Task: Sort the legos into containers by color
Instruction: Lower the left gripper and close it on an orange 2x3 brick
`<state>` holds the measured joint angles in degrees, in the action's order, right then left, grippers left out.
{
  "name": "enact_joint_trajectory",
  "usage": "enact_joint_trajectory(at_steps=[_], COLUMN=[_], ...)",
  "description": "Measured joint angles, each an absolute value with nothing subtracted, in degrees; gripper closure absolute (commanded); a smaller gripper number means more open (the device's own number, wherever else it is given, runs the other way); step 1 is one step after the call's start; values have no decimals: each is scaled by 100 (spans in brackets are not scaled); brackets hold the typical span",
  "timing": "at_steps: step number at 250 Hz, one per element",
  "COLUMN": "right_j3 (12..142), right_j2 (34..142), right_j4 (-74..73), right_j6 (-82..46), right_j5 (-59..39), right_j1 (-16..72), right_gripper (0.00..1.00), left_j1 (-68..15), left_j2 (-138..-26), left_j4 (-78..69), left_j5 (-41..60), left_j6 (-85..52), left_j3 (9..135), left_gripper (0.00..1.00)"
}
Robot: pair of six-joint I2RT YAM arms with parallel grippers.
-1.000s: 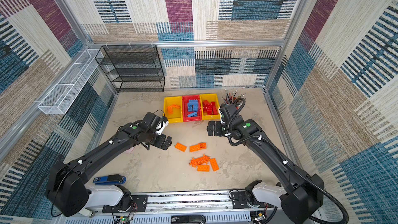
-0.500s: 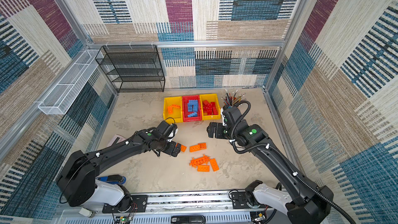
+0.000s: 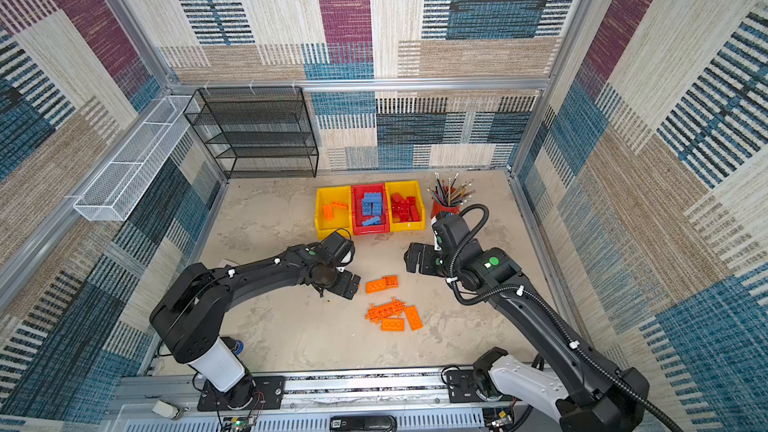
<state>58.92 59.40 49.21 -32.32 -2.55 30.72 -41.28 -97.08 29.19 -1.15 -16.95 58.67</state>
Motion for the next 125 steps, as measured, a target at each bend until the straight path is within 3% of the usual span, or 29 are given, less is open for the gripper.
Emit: enact_joint_trajectory(at_steps=[67, 125], right_j3=[6099, 6272], right_j2=[6263, 6493], right_j4=[4934, 4958], right_j6=[-3046, -2856], right_j5=[-237, -132], right_j1=[3072, 3072], right_gripper=[1, 1], left_j1=[-4125, -4125], left_j2=[-9970, -10217], left_j4=[2856, 2764], left_j5=[-115, -130], left_j6=[-1695, -1697], left_j3=[6036, 6213], left_gripper=[7, 15])
